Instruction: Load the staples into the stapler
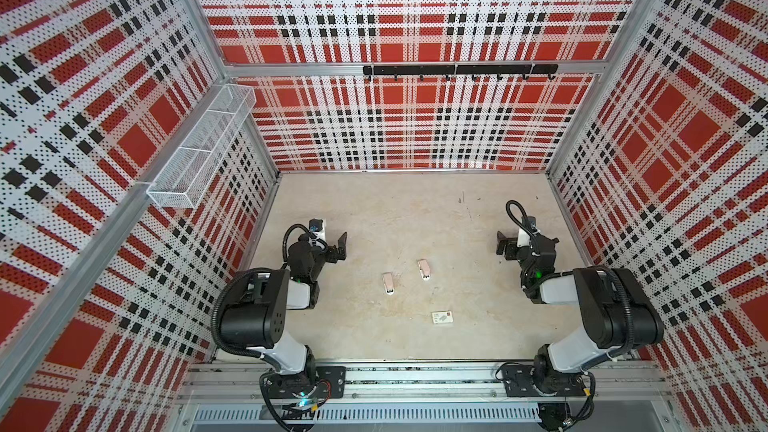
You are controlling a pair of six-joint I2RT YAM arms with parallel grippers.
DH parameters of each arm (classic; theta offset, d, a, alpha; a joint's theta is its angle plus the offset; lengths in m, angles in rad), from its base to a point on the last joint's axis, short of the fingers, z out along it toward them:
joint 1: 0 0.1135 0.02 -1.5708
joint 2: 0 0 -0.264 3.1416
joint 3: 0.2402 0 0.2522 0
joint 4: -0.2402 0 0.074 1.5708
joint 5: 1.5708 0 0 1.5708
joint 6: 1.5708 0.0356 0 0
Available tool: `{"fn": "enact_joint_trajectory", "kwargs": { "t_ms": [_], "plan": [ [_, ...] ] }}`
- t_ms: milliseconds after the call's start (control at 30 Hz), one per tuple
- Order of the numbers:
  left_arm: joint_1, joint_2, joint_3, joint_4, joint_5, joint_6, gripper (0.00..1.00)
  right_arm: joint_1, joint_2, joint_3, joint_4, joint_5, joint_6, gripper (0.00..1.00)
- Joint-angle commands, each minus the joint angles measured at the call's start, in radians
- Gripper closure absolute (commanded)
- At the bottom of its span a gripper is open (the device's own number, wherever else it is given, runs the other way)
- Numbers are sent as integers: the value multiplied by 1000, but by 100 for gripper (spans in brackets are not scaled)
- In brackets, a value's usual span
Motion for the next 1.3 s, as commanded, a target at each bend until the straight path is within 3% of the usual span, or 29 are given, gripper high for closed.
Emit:
{"fn": "enact_joint_trajectory", "kwargs": {
  "t_ms": [0,533,800,967,1133,1267],
  "plan": [
    [-6,-17,15,14,-9,-1,1,6,1,19,40,9,-17,0],
    [-7,-17,17,11,-10,-2,1,5,0,20,39,9,-18,0],
    [-60,-27,43,-61,-108,37,1,6,-2,19,40,8,-17,0],
    [-67,-38,43,-64,-95,51,1,6,-1,20,40,4,-16,0],
    [-81,-124,95,-239,-91,73,1,5,-3,17,43,7,-15,0],
    [-94,-196,165,-430,-49,104,1,4,-77,34,-50,106,23,0]
  ]
}}
